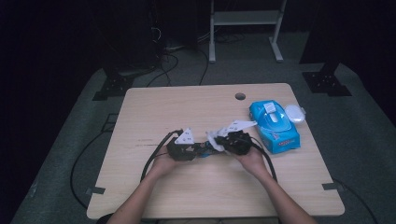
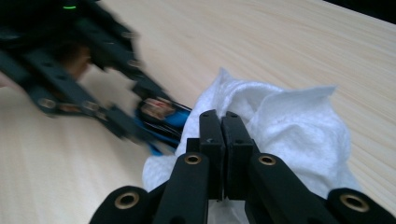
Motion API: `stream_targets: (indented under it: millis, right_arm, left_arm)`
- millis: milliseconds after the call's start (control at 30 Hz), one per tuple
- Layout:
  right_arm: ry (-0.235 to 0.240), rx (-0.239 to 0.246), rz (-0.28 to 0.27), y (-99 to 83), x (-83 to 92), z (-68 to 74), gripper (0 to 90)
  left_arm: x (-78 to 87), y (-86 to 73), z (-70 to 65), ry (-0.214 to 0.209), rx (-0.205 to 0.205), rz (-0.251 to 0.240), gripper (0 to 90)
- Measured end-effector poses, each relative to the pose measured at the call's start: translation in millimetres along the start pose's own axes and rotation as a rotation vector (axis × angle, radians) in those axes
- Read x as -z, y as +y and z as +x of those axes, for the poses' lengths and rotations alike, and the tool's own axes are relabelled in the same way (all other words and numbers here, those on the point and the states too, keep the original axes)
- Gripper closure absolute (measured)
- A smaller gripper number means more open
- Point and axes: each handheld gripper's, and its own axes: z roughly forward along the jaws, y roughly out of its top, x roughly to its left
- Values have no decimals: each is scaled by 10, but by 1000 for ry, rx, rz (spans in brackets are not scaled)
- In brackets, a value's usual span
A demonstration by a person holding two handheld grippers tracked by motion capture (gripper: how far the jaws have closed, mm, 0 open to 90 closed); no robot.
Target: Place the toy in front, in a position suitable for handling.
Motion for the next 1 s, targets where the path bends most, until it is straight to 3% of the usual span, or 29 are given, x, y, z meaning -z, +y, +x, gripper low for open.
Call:
stream_targets:
  millis: [67, 167, 233, 333, 367, 400, 500, 600, 733, 800, 867, 1000]
  right_arm:
    - [-36, -23, 2, -52, 109, -155, 878]
    - [-24, -78, -5, -118, 208, -298, 877]
    - [-28, -62, 0, -148, 211, -285, 877]
    - [-41, -11, 52, -202, 149, -220, 877]
    - [-39, -9, 65, -225, 136, -211, 877]
    - [-39, -12, 63, -245, 129, -202, 876]
    - [-12, -30, 18, -190, 193, -189, 877]
    - [-40, -27, -32, -34, 269, -239, 876]
    - [-53, -62, 10, -10, 161, -394, 876]
    - [-55, -61, 1, -57, 134, -389, 875]
    - [-46, -66, 0, -75, 158, -382, 876]
    - [-53, -37, 4, -99, 192, -337, 877]
  left_arm:
    - [5, -12, 22, -1, 13, -5, 683]
    - [4, -17, 34, -3, 24, -8, 682]
    - [6, -12, 41, 2, 45, -7, 672]
    - [35, -14, 61, -4, 71, -24, 619]
    - [45, -15, 59, -5, 64, -24, 635]
    - [42, -14, 44, 8, 29, -17, 669]
    - [28, -7, 37, 7, 22, -18, 677]
    - [14, 0, 19, 8, 11, -20, 683]
    - [15, -5, 23, 5, 13, -24, 682]
    - [21, -10, 40, -11, 34, -27, 672]
    - [23, -27, 72, -38, 83, -37, 612]
    - [29, -39, 86, -27, 94, -27, 561]
